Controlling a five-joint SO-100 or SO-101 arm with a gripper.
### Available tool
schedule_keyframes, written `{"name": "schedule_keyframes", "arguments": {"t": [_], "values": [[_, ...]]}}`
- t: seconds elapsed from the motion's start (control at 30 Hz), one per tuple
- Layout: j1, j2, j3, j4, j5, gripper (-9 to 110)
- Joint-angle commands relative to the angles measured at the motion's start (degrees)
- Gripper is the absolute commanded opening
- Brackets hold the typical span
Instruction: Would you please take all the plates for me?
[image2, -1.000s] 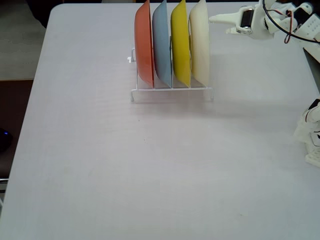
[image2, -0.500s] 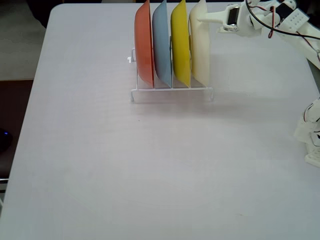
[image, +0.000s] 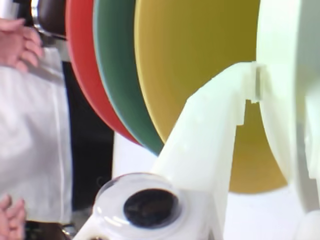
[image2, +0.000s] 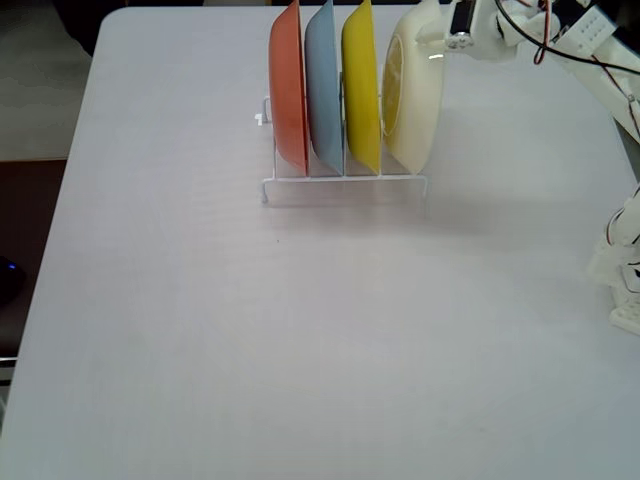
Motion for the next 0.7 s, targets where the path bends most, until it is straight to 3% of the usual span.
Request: {"name": "schedule_keyframes", "arguments": {"t": [0.0,0.3,0.67], "values": [[-0.5,0.2,-15.5,5.4,-1.1,-1],[-2.6,0.7,-39.8,15.7,2.3,-1],[-14.7,13.0,-41.0,17.2,21.0,-1]]}}
